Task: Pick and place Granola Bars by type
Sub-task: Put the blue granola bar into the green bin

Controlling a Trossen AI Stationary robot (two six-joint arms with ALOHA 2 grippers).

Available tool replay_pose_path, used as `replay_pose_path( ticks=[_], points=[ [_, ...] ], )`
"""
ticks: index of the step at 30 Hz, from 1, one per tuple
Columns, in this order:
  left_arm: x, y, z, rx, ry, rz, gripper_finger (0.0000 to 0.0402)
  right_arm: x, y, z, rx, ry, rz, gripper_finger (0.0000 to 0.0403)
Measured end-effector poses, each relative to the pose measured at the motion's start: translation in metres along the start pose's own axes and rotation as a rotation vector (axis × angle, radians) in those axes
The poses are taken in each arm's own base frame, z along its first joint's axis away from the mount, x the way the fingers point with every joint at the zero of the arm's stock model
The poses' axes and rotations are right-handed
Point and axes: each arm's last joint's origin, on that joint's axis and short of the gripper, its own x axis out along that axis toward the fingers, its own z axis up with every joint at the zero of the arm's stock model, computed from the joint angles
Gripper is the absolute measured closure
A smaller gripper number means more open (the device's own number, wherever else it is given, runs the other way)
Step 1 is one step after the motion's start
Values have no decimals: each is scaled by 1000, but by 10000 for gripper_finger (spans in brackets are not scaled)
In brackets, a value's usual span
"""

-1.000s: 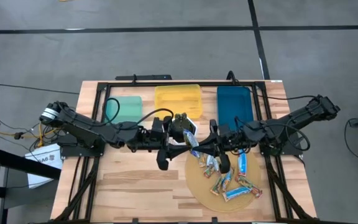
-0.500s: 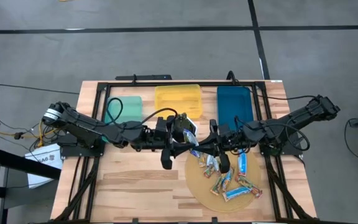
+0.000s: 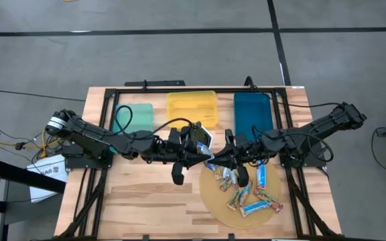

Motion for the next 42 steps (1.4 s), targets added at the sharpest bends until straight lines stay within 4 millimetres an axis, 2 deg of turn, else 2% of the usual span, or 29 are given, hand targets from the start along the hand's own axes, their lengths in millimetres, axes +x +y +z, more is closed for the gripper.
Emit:
replay_pose_path(
  ticks=[5,16,19,23,32,42],
  points=[
    [0,0,0,0,1,-3,354,0,0,0,-25,1,3,367],
    [0,2,-6,1,63,15,362,0,-1,-7,-21,70,-11,208],
    [-4,1,-6,-4,96,22,363,-1,-3,-11,21,118,-24,181],
    [-14,-3,1,-22,133,29,363,-2,-4,-18,60,194,-37,166],
    [-56,-14,31,-21,227,64,363,-8,-2,-36,99,369,-69,163],
    [-131,-13,68,-36,317,226,363,-18,2,-53,105,541,-112,163]
  ],
)
